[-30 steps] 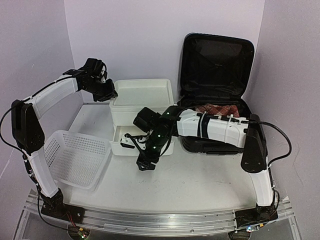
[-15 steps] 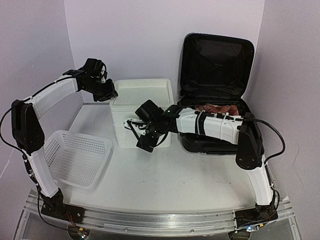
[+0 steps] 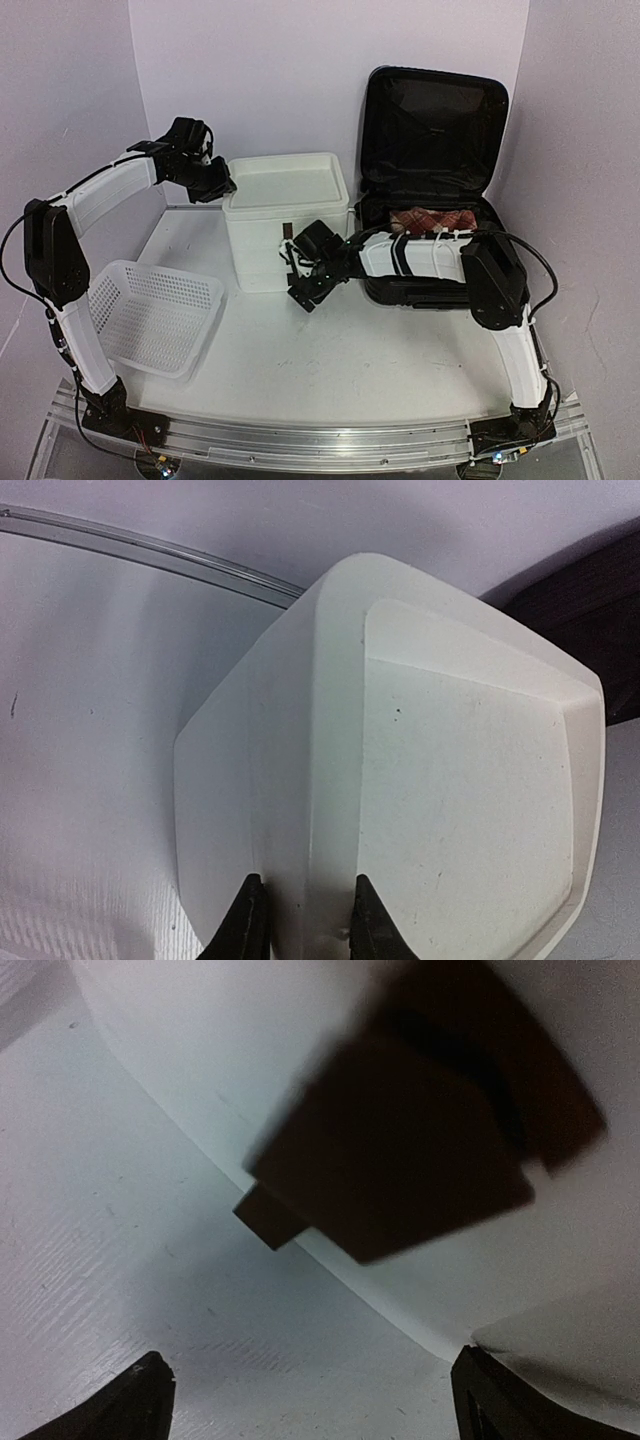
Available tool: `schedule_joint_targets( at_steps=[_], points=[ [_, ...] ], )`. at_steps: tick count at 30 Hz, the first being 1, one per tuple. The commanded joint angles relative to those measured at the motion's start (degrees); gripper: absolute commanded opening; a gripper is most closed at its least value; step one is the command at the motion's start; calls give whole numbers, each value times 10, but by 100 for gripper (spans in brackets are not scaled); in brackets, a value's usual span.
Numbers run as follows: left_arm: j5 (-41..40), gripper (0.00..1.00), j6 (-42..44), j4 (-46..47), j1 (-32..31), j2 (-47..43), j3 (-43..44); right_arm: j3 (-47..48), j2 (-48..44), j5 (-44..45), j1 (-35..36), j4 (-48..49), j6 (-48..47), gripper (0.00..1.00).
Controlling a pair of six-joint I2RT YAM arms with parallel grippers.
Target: Open, take out, and arrange the luggage
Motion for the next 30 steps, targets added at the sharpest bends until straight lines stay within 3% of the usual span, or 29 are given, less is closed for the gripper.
schedule_joint_targets(
  at_steps=[1, 6, 10, 15, 18, 24, 30],
  points=[
    [162, 0, -54, -43, -13, 26, -33, -30, -75, -34, -47, 109, 153, 98],
    [158, 0, -53, -43, -13, 24, -34, -146, -113, -15, -40, 213, 310, 94],
    [161, 0, -54, -43, -12, 24, -34, -201, -101, 26, -29, 352, 343, 96],
    [158, 0, -49, -42, -12, 23, -34, -193, -50, 36, -35, 489, 338, 97],
    [162, 0, -46, -42, -12, 28, -33, -167, -26, 47, -40, 518, 308, 95],
    [181, 0, -37, -41, -12, 37, -24, -175, 0, 57, -38, 561, 263, 76],
    [209, 7, -38, -38, -13, 47, -20, -178, 42, 70, -35, 624, 257, 73]
  ],
)
